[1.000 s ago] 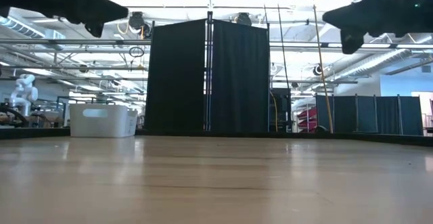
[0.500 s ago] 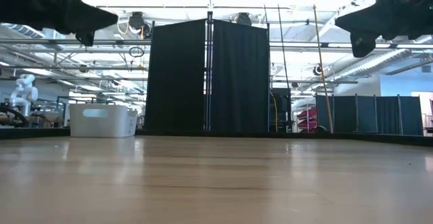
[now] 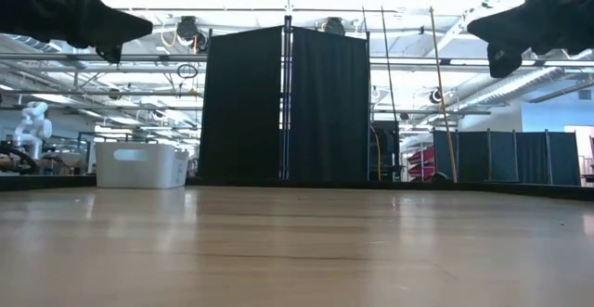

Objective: Sort blocks by size
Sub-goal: Return to Home Position

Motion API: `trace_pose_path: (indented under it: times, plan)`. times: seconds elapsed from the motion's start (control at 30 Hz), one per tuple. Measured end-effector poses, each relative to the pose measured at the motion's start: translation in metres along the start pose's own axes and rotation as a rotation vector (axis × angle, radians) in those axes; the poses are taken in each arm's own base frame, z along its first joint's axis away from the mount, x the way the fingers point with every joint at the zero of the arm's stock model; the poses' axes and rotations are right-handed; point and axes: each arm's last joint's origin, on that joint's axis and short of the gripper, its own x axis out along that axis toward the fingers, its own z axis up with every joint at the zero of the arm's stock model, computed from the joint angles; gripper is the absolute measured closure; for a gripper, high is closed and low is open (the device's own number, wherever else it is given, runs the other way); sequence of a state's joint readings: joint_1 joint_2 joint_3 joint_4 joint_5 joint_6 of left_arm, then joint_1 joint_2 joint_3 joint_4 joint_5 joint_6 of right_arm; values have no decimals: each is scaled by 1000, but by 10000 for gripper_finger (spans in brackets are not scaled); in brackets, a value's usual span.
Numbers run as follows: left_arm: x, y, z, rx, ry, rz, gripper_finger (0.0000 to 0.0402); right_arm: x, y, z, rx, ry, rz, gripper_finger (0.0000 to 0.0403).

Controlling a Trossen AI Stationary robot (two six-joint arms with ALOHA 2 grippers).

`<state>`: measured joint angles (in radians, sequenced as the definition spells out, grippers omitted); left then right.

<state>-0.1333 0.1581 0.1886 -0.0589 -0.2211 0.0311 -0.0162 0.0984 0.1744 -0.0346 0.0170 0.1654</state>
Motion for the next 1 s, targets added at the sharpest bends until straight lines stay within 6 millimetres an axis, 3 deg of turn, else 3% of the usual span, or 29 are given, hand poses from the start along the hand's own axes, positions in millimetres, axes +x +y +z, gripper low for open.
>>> trace_pose_path:
  times: [0.17, 1.0]
  plan:
    - [-1, 0, 1, -22, -11, 0, 402, 4, -2, -15, 30, 4, 0, 403]
    - [7, -2, -36, -29, 4, 30, 402, 4, -2, -17, 9, 10, 22, 403]
